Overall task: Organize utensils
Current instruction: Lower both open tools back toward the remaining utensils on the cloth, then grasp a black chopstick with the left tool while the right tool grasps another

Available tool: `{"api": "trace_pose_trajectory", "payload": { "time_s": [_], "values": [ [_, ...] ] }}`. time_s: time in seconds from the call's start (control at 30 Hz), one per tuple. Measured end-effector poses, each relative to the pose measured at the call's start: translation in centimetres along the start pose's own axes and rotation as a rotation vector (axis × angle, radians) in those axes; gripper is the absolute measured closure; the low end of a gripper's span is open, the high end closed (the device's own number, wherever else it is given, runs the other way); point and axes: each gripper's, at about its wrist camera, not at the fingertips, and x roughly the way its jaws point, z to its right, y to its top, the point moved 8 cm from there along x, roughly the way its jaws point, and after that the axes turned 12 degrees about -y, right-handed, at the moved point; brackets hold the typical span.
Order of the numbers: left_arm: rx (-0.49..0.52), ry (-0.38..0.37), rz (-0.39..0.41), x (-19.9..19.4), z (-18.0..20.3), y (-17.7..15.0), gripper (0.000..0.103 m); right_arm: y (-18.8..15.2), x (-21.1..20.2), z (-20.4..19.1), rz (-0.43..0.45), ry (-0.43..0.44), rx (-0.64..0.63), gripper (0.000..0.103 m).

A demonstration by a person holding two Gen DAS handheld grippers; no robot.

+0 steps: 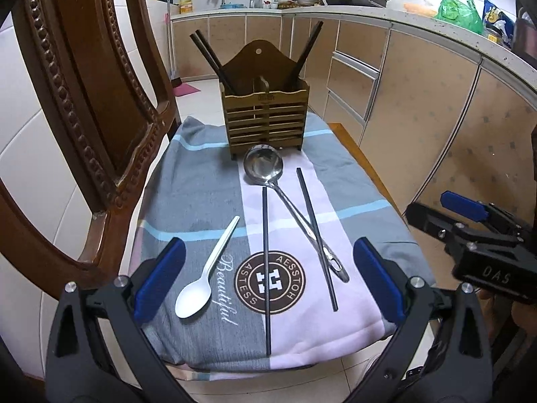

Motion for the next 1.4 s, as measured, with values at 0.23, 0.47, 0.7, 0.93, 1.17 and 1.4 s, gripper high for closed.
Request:
{"api": "trace_pose_trajectory", "payload": {
  "time_s": [0.23,0.47,0.7,0.93,1.17,1.4],
  "values": [
    [0.000,0.004,-0.018,0.6,-0.3,-0.1,0.004,0.1,0.2,-0.1,0.004,0.007,-0.002,0.022],
    [-0.004,0.002,-0.042,1.7,-0.5,-0.2,0.004,0.2,0.5,-0.5,0.003,0.016,-0.009,0.022],
    [-0.012,0.005,-0.037,2.2,-1.0,0.1,0.004,0.6,1.1,-0.8,0.006,0.030,-0.015,0.022],
    [-0.036,0.024,-0.046,2.9,-3.3,0.2,0.004,1.1,2.4,-0.9,0.025,0.019,-0.032,0.022],
    [-0.037,0.064,-0.068,4.0,-4.8,0.8,0.004,2.8,7.1,-1.8,-0.024,-0.029,-0.045,0.022],
    [-0.045,0.082,-0.058,3.9,-5.9,1.2,0.004,3.5,14.4,-3.3,-0.142,-0.090,-0.075,0.024]
  ]
}}
